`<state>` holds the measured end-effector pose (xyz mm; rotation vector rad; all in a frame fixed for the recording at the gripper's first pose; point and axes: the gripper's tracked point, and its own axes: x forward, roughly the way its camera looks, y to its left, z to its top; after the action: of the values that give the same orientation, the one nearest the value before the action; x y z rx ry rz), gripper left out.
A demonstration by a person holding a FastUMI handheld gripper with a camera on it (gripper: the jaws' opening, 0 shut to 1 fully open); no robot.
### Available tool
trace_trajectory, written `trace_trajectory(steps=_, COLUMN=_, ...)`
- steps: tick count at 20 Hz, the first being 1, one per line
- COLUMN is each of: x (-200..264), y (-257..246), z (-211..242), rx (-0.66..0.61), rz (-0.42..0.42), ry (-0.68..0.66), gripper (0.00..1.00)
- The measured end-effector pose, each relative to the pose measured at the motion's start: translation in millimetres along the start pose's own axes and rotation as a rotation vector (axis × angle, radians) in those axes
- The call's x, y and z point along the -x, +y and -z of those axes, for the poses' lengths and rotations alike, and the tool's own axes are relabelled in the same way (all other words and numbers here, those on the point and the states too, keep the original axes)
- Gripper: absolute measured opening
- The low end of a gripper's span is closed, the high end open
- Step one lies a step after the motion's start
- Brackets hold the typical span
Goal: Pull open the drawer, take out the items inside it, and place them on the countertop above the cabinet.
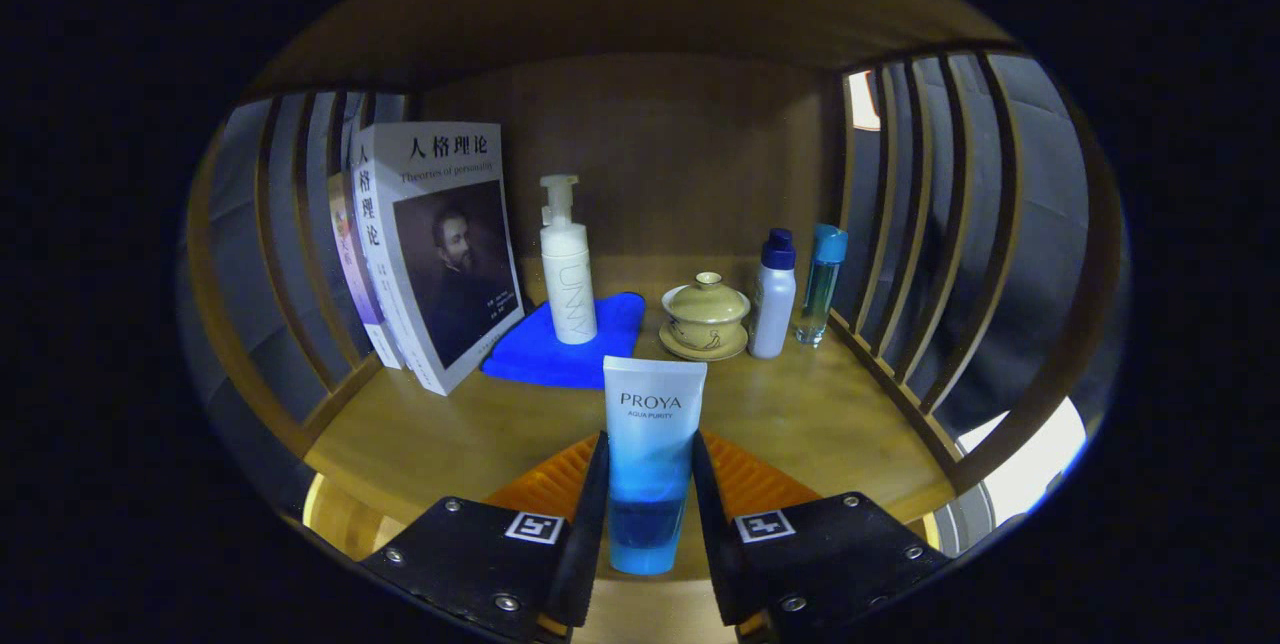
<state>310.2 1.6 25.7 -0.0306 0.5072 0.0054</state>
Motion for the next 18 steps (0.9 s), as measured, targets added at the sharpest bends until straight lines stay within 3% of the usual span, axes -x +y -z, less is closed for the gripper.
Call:
trace_trajectory(steps=7, x=-17, y=-6, z=9, rx=0.075, rz=0.026, ry=0.023, gripper=0.57)
trace_trajectory(steps=10, x=-3, y=-9, z=-1, rx=0.051, rz=0.034, ry=-0.032, gripper=0.95)
trace_trajectory(steps=18, x=75, y=-2, z=-7, rx=-0.033, rz=0.023, ry=-0.182, gripper=0.95)
